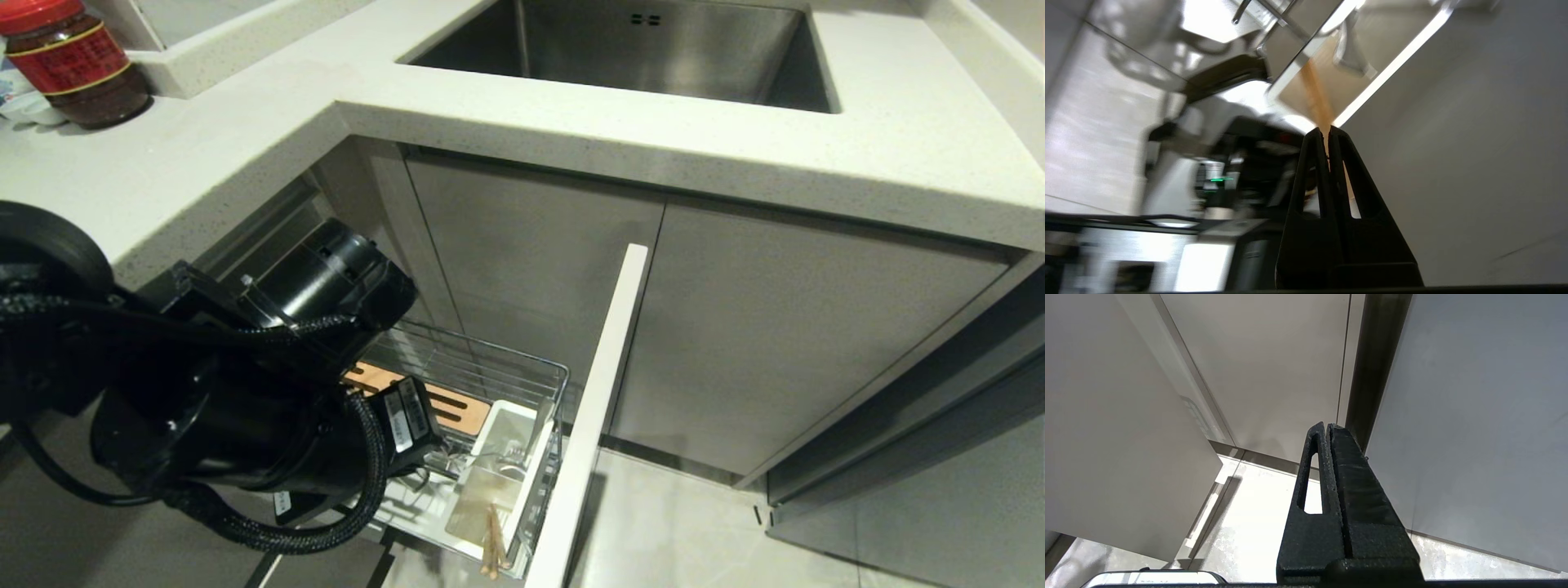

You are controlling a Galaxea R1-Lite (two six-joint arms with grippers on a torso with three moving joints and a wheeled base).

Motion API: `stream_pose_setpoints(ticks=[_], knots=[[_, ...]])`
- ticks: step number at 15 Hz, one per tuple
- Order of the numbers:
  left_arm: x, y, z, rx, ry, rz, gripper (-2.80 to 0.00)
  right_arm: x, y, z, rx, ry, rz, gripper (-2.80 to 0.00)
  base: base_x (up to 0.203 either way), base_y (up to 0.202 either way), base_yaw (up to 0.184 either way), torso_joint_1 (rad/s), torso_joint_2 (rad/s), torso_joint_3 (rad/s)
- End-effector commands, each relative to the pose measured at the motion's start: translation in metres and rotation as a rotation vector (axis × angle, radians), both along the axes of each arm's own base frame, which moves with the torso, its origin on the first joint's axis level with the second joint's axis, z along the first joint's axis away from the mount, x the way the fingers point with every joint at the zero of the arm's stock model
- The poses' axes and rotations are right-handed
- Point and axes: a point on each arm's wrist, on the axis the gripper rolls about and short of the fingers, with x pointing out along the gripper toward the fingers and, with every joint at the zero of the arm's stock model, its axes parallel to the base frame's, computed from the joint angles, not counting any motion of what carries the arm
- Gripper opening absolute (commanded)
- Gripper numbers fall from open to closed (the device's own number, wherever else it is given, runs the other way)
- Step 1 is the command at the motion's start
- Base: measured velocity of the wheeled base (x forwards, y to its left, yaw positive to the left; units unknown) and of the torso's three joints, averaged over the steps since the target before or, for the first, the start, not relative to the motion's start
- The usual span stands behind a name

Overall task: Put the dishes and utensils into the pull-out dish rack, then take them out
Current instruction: Take the fork out of the cupboard

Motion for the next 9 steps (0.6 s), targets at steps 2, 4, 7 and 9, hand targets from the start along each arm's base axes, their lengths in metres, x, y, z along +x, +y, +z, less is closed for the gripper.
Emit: stream_pose_setpoints(ticks=[2,4,7,9], knots=[[-0.005,0.009,-0.001,0.156,-0.034,-0.226,-2.80,0.002,0.000,-0.007,0.000,0.026,0.000,-2.80,0.000,0.000,0.000,0.000,0.00,0.000],[-0.006,0.015,0.002,0.270,-0.079,-0.386,-2.80,0.002,0.000,-0.007,0.000,0.026,0.001,-2.80,0.000,0.000,0.000,0.000,0.00,0.000],[-0.004,0.034,0.009,0.455,-0.145,-0.618,-2.80,0.002,0.000,-0.007,0.000,0.027,0.000,-2.80,0.000,0.000,0.000,0.000,0.00,0.000],[0.000,0.048,0.011,0.540,-0.174,-0.770,-2.80,0.002,0.000,-0.007,0.000,0.026,0.000,-2.80,0.000,0.000,0.000,0.000,0.00,0.000]])
